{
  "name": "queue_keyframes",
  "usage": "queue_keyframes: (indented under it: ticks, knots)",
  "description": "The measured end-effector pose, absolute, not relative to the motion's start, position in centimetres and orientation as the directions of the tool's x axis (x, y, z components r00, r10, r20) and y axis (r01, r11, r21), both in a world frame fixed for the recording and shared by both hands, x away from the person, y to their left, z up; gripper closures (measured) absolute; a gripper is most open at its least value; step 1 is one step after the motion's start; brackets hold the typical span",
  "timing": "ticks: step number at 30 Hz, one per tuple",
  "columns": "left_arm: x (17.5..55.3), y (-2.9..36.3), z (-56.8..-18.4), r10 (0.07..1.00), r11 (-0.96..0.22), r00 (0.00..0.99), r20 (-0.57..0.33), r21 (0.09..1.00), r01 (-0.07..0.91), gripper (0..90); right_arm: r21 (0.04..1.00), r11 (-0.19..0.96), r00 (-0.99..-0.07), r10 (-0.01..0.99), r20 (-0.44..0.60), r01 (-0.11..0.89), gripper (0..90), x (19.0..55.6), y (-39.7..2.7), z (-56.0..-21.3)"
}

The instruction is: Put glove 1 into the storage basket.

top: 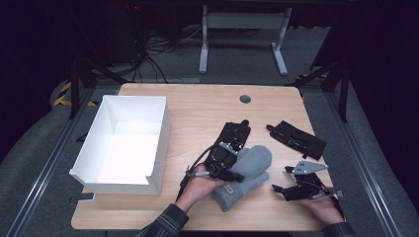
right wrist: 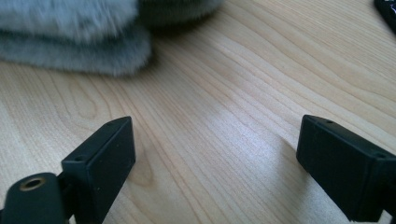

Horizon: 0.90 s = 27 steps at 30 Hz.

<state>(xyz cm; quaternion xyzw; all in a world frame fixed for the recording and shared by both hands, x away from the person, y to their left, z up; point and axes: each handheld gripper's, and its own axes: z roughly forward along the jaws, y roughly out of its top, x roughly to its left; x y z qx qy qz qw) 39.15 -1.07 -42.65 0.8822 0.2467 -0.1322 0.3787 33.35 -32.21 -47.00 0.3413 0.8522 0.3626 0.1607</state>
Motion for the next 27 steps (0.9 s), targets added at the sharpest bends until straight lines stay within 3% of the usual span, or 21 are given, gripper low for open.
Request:
queue_keyframes:
  ticks: [16, 27]
  knots:
    - [39.8, 2.3, -39.4, 0.403, -0.518, 0.825, -0.397, 0.644, 0.563, 71.2, 0.728, 0.504, -0.715, 0.698, -0.026, 0.465, 12.0, 33.3, -32.2, -47.0]
    - [39.7, 4.2, -34.6, 0.448, -0.492, 0.820, -0.356, 0.668, 0.558, 71.0, 0.727, 0.503, -0.714, 0.699, -0.025, 0.467, 12.0, 33.3, -32.2, -47.0]
